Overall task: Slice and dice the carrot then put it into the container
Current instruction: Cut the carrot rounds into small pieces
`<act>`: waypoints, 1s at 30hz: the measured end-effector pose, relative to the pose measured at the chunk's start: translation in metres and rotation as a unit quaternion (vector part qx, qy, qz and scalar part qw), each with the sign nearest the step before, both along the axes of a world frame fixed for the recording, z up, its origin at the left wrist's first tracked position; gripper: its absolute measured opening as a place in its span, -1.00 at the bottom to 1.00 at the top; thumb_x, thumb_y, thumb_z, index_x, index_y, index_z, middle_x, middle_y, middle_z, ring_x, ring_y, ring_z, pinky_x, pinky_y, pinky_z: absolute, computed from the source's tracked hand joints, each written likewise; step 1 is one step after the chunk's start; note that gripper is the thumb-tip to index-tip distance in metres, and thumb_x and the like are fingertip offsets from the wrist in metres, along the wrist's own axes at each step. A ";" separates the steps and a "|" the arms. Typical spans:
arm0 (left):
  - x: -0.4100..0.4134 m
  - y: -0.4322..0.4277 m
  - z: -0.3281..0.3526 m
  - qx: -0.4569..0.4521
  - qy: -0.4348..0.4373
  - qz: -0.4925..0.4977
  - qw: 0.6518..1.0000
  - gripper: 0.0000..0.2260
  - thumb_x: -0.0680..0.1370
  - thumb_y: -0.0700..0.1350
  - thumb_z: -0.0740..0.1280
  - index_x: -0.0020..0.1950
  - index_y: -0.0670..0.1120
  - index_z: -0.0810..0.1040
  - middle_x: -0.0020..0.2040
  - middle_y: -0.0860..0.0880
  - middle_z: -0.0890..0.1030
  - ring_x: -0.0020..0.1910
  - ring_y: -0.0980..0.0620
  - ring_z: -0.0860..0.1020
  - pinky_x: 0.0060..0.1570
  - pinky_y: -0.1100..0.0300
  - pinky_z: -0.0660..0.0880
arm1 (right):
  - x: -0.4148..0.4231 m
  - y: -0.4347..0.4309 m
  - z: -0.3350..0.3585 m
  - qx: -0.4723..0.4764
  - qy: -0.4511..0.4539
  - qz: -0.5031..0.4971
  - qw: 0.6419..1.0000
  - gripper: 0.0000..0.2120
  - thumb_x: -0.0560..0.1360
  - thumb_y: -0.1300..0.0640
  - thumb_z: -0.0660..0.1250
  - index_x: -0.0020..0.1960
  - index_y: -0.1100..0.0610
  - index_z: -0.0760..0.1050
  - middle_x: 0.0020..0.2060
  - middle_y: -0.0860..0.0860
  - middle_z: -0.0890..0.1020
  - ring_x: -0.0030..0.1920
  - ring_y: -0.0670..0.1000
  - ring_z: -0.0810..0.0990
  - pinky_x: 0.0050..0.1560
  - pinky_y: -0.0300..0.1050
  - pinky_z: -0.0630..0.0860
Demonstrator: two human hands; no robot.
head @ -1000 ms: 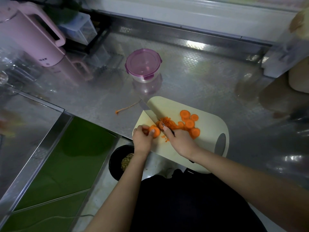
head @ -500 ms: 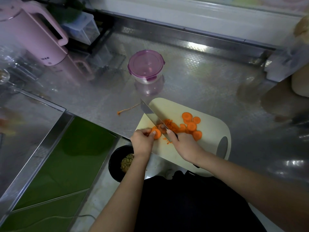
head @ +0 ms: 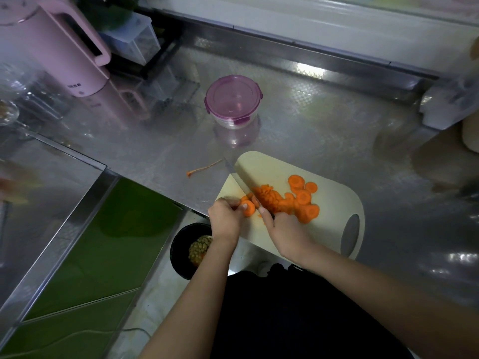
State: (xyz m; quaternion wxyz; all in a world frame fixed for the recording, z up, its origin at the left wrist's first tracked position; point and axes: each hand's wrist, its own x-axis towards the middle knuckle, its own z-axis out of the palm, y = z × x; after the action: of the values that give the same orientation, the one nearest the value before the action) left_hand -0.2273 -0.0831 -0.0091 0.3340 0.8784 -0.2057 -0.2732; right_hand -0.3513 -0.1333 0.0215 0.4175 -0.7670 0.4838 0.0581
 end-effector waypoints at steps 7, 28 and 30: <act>0.001 0.000 0.000 0.011 -0.005 -0.003 1.000 -0.89 0.45 -0.15 0.44 -0.09 -0.16 0.69 -0.14 -0.10 0.68 -0.18 0.04 0.57 -0.16 0.29 0.40 | 0.002 0.003 -0.005 -0.025 0.014 0.032 0.999 -0.48 0.62 -0.16 -0.03 -0.21 0.21 0.42 -0.24 0.20 0.58 -0.19 0.20 0.57 -0.20 -0.04 0.46; -0.007 0.003 0.005 -0.016 -0.003 0.027 0.999 -0.87 0.45 -0.20 0.44 -0.04 -0.19 0.68 -0.10 -0.07 0.68 -0.11 0.08 0.57 -0.06 0.35 0.37 | -0.009 0.001 -0.005 0.008 -0.098 -0.041 0.994 -0.46 0.61 -0.15 0.01 -0.12 0.27 0.53 -0.17 0.19 0.62 -0.09 0.16 0.57 -0.09 -0.07 0.42; -0.006 0.002 0.004 -0.015 0.000 0.029 0.999 -0.87 0.45 -0.20 0.44 -0.03 -0.18 0.68 -0.08 -0.06 0.68 -0.11 0.12 0.55 -0.06 0.38 0.36 | -0.009 -0.001 -0.004 0.028 -0.096 -0.044 0.994 -0.43 0.61 -0.15 -0.01 -0.06 0.27 0.56 -0.16 0.17 0.63 -0.07 0.14 0.57 -0.05 -0.07 0.43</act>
State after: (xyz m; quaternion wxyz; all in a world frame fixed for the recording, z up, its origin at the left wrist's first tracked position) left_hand -0.2334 -0.0811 -0.0053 0.3550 0.8788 -0.1838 -0.2606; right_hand -0.3606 -0.1343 0.0174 0.4851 -0.7350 0.4732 -0.0212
